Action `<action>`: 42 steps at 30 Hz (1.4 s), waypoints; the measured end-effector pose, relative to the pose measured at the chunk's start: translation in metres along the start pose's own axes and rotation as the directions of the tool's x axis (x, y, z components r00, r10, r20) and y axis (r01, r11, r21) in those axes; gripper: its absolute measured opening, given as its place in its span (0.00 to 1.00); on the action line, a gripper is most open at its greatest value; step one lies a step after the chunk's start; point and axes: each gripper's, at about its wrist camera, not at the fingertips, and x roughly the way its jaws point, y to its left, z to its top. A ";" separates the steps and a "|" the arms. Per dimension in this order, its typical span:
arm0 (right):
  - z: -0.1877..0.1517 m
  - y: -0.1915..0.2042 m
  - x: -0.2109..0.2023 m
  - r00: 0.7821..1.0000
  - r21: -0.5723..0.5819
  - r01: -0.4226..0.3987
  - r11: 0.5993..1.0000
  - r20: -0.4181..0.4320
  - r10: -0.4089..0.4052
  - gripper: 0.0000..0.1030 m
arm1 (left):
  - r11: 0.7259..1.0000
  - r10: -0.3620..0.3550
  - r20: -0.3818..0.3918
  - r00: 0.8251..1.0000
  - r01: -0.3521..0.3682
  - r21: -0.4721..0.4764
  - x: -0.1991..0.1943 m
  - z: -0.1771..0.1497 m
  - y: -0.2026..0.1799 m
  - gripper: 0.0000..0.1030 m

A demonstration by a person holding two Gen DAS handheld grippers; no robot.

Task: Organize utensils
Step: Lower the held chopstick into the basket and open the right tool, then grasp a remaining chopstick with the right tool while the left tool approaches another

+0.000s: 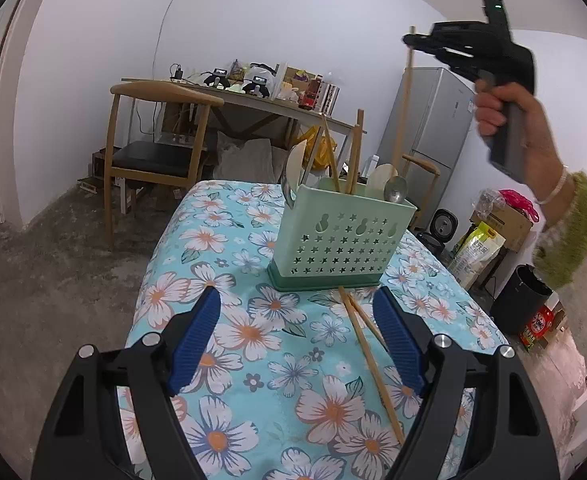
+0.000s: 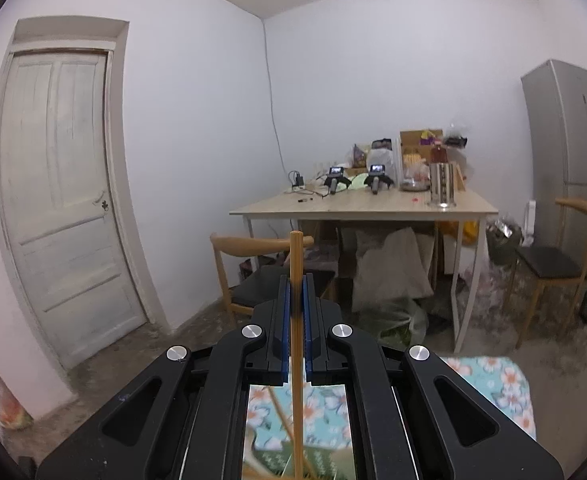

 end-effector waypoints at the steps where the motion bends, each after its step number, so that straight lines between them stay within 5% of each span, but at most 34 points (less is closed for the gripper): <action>1: -0.003 0.002 0.003 1.000 -0.006 0.003 1.000 -0.002 -0.003 0.04 | 1.000 -0.003 0.000 1.000 0.003 -0.005 0.001 -0.001 0.002 0.74; 12: -0.056 0.003 0.052 0.988 -0.112 0.056 0.992 -0.136 -0.071 0.04 | 1.000 0.001 -0.022 1.000 -0.002 -0.026 0.005 -0.006 0.008 0.74; 14: -0.056 0.001 0.047 0.987 -0.105 0.052 0.993 -0.143 -0.067 0.20 | 1.000 0.000 -0.022 1.000 -0.001 -0.026 0.004 -0.006 0.008 0.74; 17: -0.050 -0.003 0.032 0.991 -0.098 0.051 0.994 -0.121 -0.063 0.39 | 1.000 -0.006 -0.024 1.000 0.005 -0.024 0.005 -0.006 0.007 0.74; 26: -0.047 -0.029 -0.039 0.993 -0.008 0.031 0.999 -0.111 -0.032 0.41 | 1.000 -0.017 -0.045 0.999 0.016 -0.009 0.007 -0.007 -0.006 0.74; 32: -0.073 -0.048 -0.083 0.981 0.098 -0.004 0.995 -0.190 0.022 0.41 | 1.000 -0.003 -0.073 0.997 0.004 0.015 0.008 -0.007 -0.017 0.74; 37: -0.121 -0.053 -0.089 0.925 0.208 -0.054 0.977 -0.358 0.128 0.41 | 0.999 0.023 -0.125 0.992 -0.018 0.037 0.015 -0.010 -0.027 0.74; 42: -0.199 -0.034 -0.077 0.805 0.268 -0.068 0.961 -0.554 0.211 0.41 | 0.997 0.059 -0.194 0.979 -0.050 0.050 0.027 -0.019 -0.036 0.74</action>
